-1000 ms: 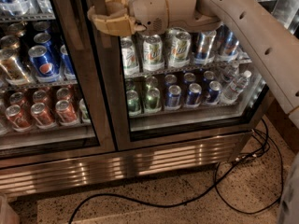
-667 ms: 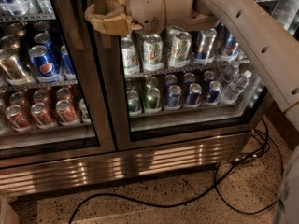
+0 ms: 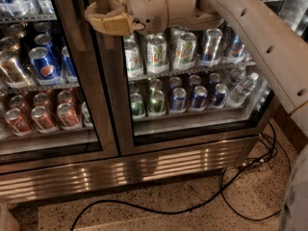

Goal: Open right fridge door

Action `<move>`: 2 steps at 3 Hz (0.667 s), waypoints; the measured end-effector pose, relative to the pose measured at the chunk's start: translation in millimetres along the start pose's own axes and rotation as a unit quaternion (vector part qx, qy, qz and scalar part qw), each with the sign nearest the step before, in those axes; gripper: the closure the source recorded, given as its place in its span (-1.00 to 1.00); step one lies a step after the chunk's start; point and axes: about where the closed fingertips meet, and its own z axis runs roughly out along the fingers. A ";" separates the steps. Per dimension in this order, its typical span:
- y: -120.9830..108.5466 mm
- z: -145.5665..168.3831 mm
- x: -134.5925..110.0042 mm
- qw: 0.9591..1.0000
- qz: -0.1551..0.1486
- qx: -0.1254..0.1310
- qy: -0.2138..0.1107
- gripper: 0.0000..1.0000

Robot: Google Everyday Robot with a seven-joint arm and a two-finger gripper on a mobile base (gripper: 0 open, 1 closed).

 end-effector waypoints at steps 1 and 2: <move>-12.2 2.0 9.4 1.000 0.000 0.000 0.000 1.00; -12.4 2.1 9.6 1.000 0.000 0.000 0.000 1.00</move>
Offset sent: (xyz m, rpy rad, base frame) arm -0.1959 0.1007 0.0994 -0.0155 -0.0307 0.2131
